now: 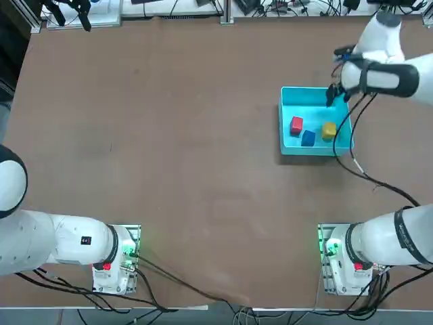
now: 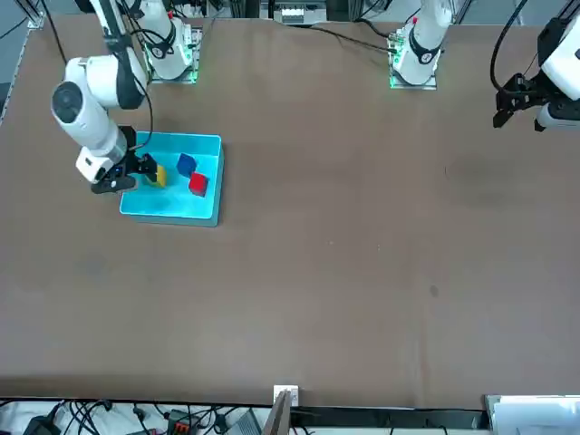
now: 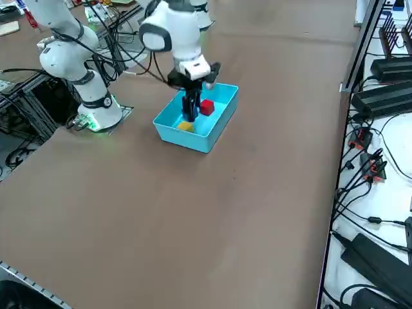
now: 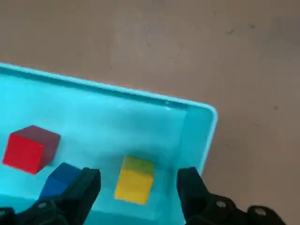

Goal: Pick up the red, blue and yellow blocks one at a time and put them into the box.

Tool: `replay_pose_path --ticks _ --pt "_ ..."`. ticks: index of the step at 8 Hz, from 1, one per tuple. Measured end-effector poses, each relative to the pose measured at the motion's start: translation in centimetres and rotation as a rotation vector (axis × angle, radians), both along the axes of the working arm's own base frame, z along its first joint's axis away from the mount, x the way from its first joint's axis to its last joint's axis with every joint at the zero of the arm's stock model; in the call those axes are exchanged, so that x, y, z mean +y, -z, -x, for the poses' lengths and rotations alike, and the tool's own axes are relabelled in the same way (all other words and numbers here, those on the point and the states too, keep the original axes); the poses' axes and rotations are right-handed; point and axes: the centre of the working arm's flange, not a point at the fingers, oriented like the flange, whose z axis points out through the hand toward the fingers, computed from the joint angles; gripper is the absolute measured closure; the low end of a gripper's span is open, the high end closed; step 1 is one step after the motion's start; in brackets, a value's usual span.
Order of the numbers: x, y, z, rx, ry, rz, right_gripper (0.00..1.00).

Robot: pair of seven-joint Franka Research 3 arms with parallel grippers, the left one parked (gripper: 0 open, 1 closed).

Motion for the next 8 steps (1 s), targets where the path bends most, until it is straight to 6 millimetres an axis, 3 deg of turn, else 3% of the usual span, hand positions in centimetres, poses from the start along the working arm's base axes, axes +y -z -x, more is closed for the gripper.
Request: replay_pose_path --ticks 2,4,5,8 --pt "-0.4 -9.8 -2.9 0.045 0.023 0.011 0.0" --pt "-0.9 -18.8 -4.1 0.025 0.044 0.013 0.0" --pt "-1.1 -21.5 -4.2 0.017 0.051 0.012 0.0" --pt "-2.5 -26.6 -4.1 -0.027 0.09 -0.031 0.0"
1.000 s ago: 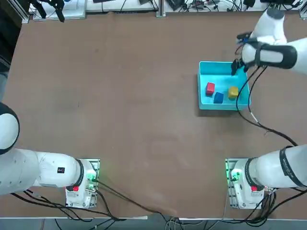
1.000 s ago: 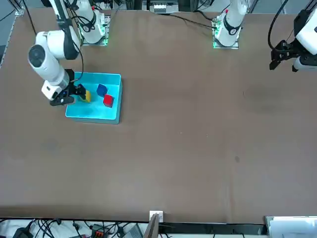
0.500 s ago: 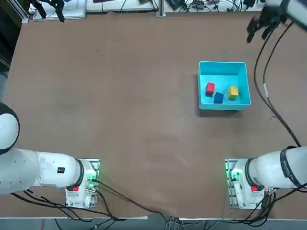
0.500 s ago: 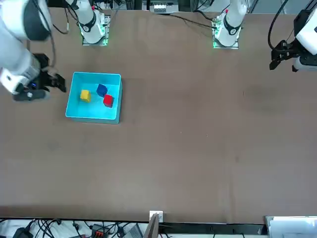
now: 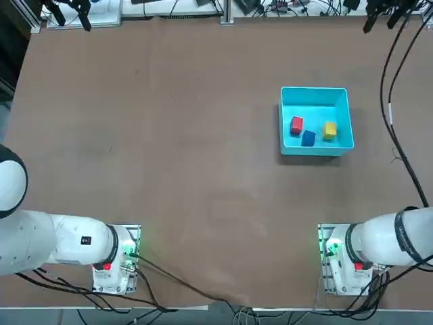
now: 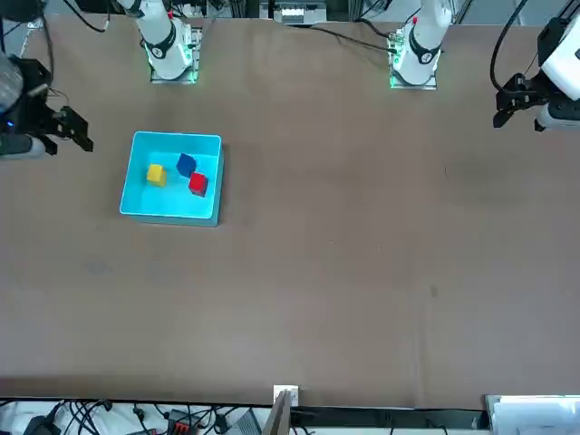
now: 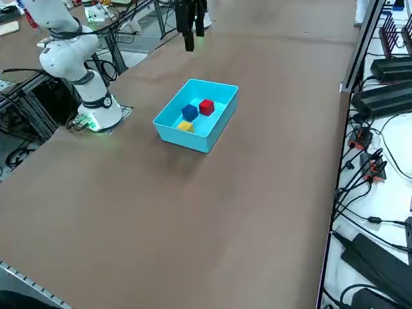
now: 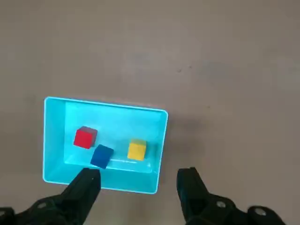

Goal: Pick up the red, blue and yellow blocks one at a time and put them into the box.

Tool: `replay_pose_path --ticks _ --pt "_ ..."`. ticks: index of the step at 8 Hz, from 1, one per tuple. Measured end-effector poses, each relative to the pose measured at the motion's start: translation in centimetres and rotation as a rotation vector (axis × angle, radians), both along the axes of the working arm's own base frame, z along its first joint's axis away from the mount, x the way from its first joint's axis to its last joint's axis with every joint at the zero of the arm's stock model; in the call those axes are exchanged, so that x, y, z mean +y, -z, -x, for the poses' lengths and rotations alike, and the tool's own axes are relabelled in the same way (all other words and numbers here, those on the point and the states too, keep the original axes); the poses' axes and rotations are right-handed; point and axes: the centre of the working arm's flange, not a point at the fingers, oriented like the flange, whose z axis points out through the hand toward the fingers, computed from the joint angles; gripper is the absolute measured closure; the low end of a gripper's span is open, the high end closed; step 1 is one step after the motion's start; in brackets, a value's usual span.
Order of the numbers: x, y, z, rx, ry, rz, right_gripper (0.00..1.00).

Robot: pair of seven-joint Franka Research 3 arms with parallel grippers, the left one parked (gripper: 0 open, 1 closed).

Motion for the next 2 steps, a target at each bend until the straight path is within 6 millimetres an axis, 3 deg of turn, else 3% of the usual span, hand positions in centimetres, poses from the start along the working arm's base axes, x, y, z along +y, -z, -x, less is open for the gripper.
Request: replay_pose_path --ticks 2 --pt "-1.21 -1.48 0.63 -0.01 0.02 -0.005 0.0"
